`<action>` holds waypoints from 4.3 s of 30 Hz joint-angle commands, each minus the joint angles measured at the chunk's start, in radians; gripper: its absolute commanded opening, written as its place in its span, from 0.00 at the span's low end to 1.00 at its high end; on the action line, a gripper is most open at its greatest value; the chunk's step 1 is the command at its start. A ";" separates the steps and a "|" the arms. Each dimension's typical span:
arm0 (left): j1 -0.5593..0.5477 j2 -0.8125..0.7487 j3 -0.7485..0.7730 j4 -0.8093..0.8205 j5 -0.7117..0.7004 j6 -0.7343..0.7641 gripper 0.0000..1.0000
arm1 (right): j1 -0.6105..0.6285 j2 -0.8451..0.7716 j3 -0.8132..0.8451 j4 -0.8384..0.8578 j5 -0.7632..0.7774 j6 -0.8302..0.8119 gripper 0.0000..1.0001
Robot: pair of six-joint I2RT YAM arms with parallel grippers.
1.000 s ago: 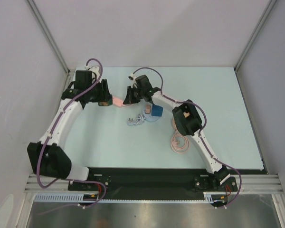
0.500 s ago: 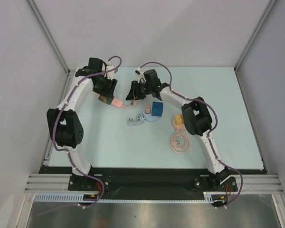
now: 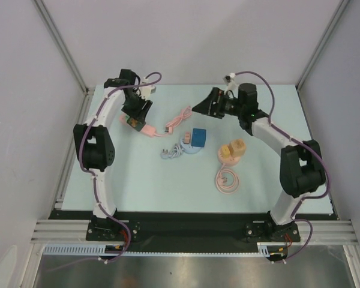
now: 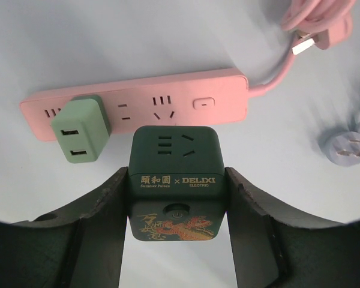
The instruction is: Insert the plug
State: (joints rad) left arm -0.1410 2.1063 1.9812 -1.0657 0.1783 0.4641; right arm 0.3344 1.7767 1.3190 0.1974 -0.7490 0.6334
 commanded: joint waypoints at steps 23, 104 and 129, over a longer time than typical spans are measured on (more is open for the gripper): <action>-0.002 0.198 0.251 -0.096 -0.051 -0.062 0.00 | -0.112 -0.134 -0.158 0.235 -0.050 0.163 1.00; -0.014 0.164 0.238 -0.146 -0.132 -0.087 0.00 | -0.106 -0.095 -0.152 0.272 -0.030 0.181 1.00; -0.002 0.190 0.255 -0.157 -0.073 -0.051 0.00 | -0.092 -0.086 -0.132 0.229 -0.021 0.149 1.00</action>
State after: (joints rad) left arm -0.1539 2.3032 2.2047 -1.1759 0.0898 0.3874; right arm 0.2382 1.6905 1.1595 0.4160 -0.7753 0.8085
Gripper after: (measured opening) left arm 0.616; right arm 0.994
